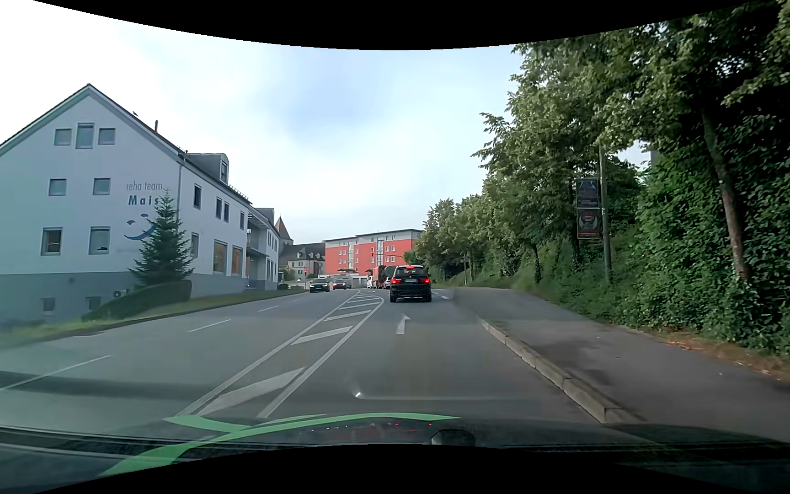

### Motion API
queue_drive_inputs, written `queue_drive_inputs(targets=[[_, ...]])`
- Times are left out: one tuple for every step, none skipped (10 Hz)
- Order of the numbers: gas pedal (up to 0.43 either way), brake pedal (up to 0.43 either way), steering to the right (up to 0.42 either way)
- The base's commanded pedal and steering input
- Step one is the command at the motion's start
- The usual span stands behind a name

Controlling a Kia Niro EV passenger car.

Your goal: Follow the waypoints while adhering to traffic rules and regulations

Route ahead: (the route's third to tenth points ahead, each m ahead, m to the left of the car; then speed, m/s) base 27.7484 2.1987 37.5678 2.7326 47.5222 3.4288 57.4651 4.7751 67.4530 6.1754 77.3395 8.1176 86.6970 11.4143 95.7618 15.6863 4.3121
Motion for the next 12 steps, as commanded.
queue_drive_inputs(targets=[[0.067, 0.000, -0.009], [0.059, 0.000, -0.009], [0.047, 0.000, -0.009], [0.047, 0.000, -0.009], [0.020, 0.000, -0.009], [0.000, 0.000, -0.009], [0.000, 0.000, -0.009], [0.000, 0.000, -0.009], [0.000, 0.000, -0.009], [0.000, 0.000, -0.009], [0.000, 0.000, -0.008], [0.000, 0.000, -0.009]])
